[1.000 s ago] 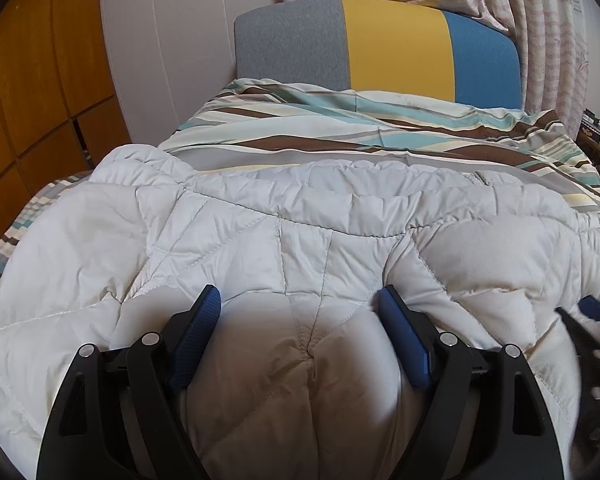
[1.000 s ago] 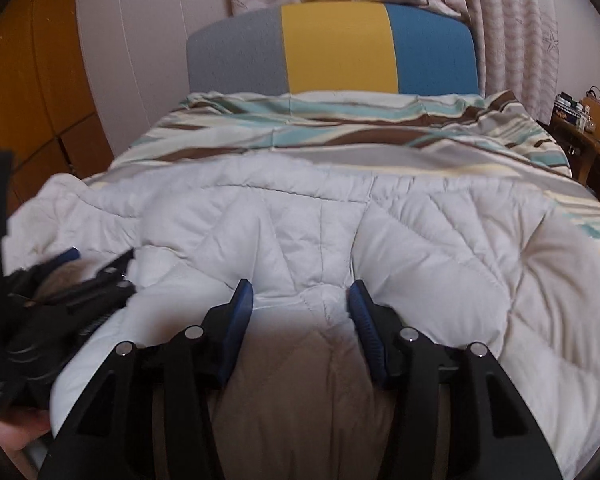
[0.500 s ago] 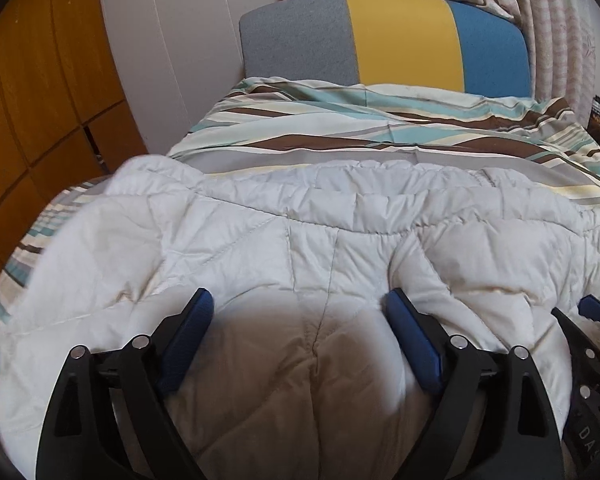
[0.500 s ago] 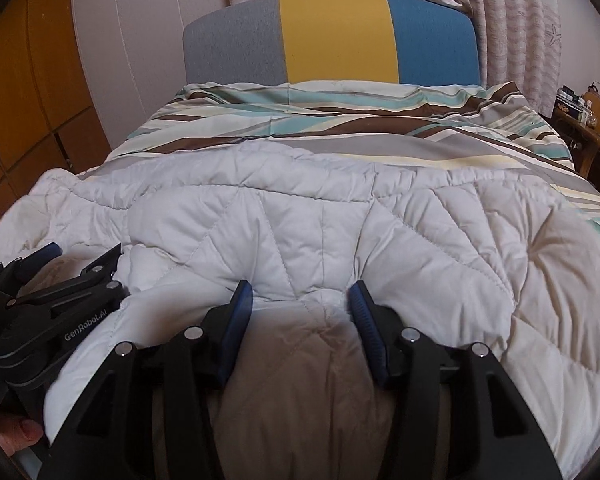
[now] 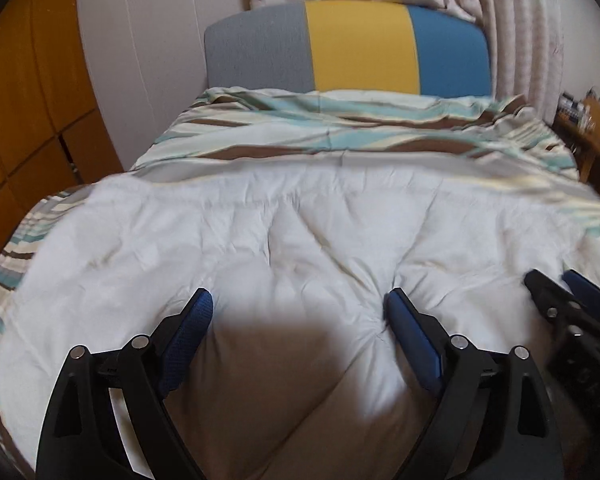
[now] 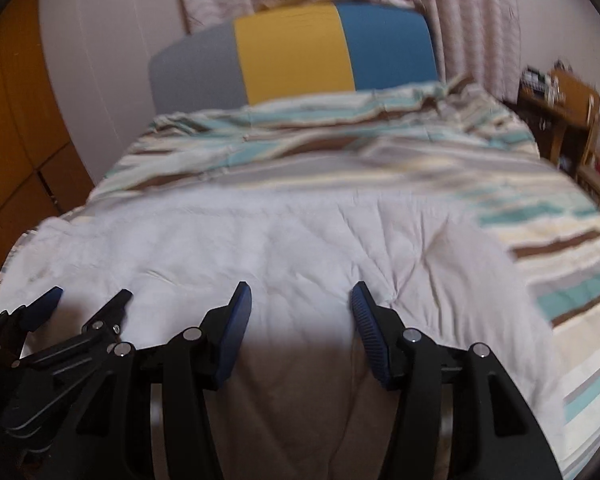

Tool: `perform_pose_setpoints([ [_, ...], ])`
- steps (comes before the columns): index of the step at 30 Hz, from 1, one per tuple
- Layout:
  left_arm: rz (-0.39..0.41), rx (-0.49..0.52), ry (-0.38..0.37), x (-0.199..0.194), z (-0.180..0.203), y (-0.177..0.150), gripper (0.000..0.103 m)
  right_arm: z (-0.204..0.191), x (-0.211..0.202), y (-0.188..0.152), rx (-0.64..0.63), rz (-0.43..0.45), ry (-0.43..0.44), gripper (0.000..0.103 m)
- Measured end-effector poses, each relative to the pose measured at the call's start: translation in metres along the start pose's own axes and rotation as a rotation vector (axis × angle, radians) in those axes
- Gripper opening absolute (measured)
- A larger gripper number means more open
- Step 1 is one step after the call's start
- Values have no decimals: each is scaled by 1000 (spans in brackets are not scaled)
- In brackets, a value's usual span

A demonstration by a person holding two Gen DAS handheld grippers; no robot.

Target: Fold large clothes

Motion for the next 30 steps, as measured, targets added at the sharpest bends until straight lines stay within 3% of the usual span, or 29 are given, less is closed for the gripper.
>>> perform_pose_setpoints([
  [3,23,11,-6,6,0,-7,91,-1,9,-10,9,16,21,54],
  [14,-24,14,0,19,-3,-11,93,-4,26,-16,-28,0,-53,55],
  [19,-64,-3,-114,-9,-10,-8,96,-2,11,-10,-46,2,-58,60],
  [26,75,-73,-52,-79,-62,-9,100,-8,-38,-11,-71,48,-31,60],
  [30,100,-153,-37,-108,-98,-24,100,-15,-65,-18,-54,50,19,61],
])
Point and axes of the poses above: each gripper's, at about its wrist camera, not at the fingertips, and x roughly the way its jaws point, z to its right, y to its top, the point moved 10 cm from there along x, roughly the way its jaws point, and after that the axes turned 15 degrees about -y, right-handed, at the moved point
